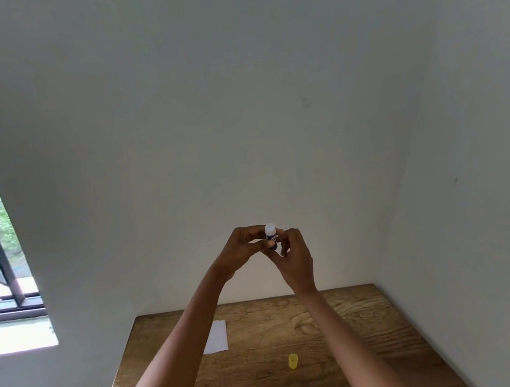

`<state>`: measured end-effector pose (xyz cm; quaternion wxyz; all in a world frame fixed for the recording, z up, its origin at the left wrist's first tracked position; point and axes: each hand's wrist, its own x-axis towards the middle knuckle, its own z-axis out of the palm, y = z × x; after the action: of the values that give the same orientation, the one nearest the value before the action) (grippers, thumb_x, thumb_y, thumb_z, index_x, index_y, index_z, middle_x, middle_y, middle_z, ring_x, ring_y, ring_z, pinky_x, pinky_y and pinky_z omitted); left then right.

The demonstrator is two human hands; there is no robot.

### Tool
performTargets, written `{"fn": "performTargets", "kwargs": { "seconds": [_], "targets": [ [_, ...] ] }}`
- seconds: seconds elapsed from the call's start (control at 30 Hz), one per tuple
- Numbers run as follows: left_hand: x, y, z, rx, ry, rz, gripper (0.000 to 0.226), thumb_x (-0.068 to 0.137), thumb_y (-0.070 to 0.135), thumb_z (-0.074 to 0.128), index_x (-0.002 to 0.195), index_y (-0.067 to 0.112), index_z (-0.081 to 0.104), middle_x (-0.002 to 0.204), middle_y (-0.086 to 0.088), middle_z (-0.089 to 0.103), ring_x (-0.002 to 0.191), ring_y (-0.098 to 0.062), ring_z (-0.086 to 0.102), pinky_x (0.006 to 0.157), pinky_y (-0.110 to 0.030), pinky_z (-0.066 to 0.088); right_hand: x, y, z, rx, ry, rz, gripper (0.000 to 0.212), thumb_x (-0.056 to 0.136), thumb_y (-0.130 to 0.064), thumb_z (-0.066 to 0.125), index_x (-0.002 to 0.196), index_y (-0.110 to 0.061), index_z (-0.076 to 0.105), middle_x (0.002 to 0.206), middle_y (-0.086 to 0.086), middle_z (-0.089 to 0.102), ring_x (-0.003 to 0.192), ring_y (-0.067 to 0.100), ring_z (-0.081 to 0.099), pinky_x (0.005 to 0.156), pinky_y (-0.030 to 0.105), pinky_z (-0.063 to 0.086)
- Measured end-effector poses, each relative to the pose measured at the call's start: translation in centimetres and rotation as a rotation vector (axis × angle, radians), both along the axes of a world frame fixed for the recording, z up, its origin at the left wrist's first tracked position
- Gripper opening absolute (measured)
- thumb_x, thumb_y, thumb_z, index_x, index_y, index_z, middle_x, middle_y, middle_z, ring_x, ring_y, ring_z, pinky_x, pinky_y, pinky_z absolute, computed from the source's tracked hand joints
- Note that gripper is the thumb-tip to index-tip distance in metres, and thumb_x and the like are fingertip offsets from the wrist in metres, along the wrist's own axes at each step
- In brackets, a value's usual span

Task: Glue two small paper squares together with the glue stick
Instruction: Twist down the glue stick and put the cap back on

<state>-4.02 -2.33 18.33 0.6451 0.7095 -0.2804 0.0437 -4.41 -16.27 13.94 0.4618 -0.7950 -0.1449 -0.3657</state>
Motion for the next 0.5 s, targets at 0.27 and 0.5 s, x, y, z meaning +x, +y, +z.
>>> {"fn": "performTargets", "kwargs": {
  "seconds": [0.27, 0.5],
  "targets": [
    [0.4, 0.6, -1.5, -0.031, 0.092, -0.036, 0.033, 0.088, 0.001, 0.056, 0.117, 0.014, 0.061, 0.103, 0.016, 0.071, 0.109, -0.004, 0.061, 0.086, -0.014, 0.048, 0.2, -1.0, -1.4, -0.218, 0.082, 0.141, 0.024, 0.092, -0.029, 0.054, 0.108, -0.013, 0.061, 0.080, -0.006, 0.040, 0.069, 0.005, 0.046, 0.058, 0.012, 0.036],
    [0.2, 0.2, -2.4, -0.047, 0.105, -0.007, 0.031, 0.086, 0.000, 0.059, 0.115, 0.011, 0.063, 0.097, 0.012, 0.073, 0.099, -0.005, 0.065, 0.082, -0.018, 0.051, -0.1, 0.0, -2.1, -0.123, 0.065, -0.099, 0.031, 0.076, -0.043, 0.070, 0.086, -0.015, 0.059, 0.071, -0.017, 0.034, 0.059, -0.001, 0.046, 0.048, 0.008, 0.035]
  ]
}}
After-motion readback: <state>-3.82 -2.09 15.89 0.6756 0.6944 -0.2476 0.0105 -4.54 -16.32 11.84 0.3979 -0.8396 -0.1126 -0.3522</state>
